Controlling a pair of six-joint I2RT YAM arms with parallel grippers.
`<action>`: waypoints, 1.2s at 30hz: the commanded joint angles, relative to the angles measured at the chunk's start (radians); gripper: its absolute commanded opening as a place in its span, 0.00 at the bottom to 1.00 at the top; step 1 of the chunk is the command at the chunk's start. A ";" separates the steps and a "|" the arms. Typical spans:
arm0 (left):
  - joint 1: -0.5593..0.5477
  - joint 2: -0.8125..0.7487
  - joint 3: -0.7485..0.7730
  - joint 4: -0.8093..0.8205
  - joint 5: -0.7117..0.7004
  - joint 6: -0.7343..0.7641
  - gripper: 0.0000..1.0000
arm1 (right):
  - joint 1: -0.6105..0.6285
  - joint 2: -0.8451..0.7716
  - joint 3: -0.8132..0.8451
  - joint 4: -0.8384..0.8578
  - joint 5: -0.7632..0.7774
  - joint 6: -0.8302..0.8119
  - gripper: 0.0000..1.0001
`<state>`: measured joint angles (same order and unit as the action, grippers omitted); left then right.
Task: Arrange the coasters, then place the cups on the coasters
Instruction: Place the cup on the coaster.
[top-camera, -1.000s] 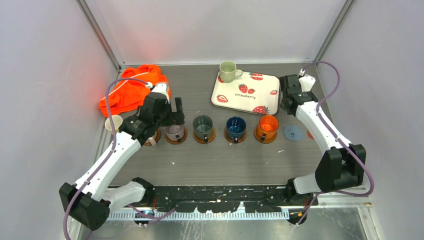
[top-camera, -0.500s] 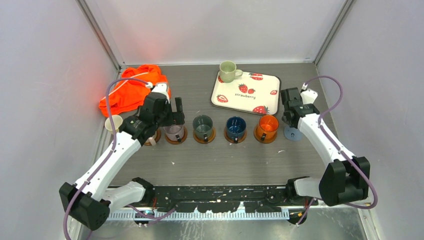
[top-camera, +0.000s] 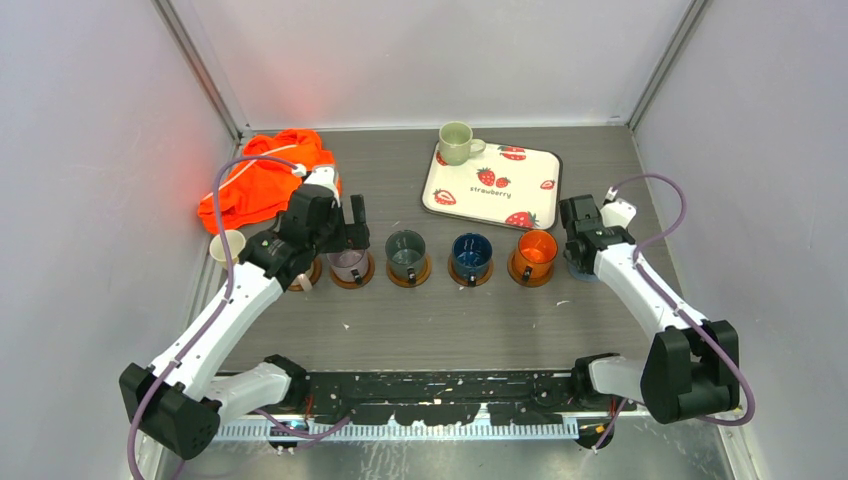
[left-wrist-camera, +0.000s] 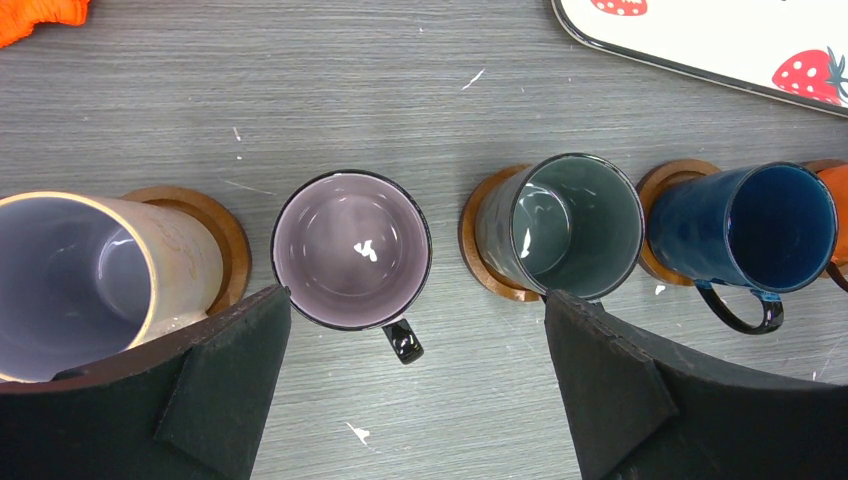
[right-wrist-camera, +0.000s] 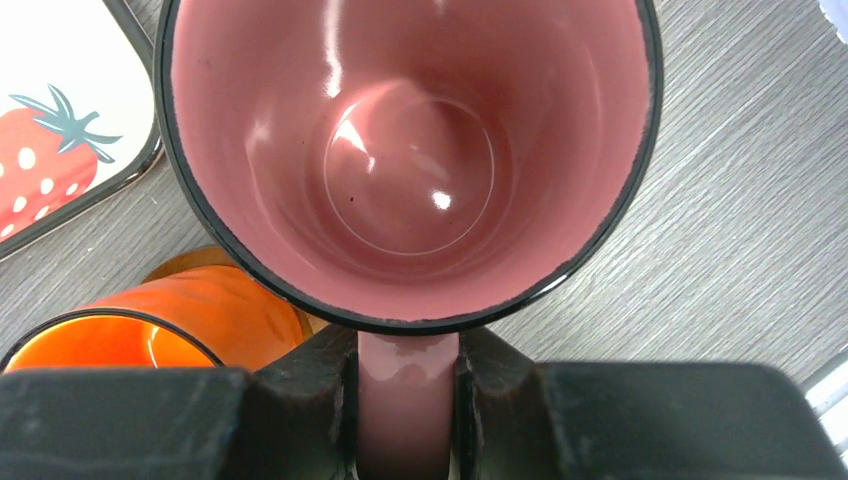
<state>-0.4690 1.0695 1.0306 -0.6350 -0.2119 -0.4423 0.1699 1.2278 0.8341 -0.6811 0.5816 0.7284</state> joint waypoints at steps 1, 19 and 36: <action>0.004 -0.002 0.006 0.041 0.006 -0.008 1.00 | -0.002 -0.045 -0.001 0.129 0.100 0.048 0.00; 0.004 0.005 0.008 0.041 0.003 -0.009 1.00 | -0.002 -0.020 -0.081 0.224 0.090 0.081 0.01; 0.004 0.007 0.007 0.040 0.001 -0.008 1.00 | -0.002 -0.027 -0.131 0.239 0.028 0.109 0.00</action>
<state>-0.4690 1.0760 1.0302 -0.6331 -0.2123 -0.4427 0.1699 1.2282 0.6937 -0.5201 0.5831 0.8085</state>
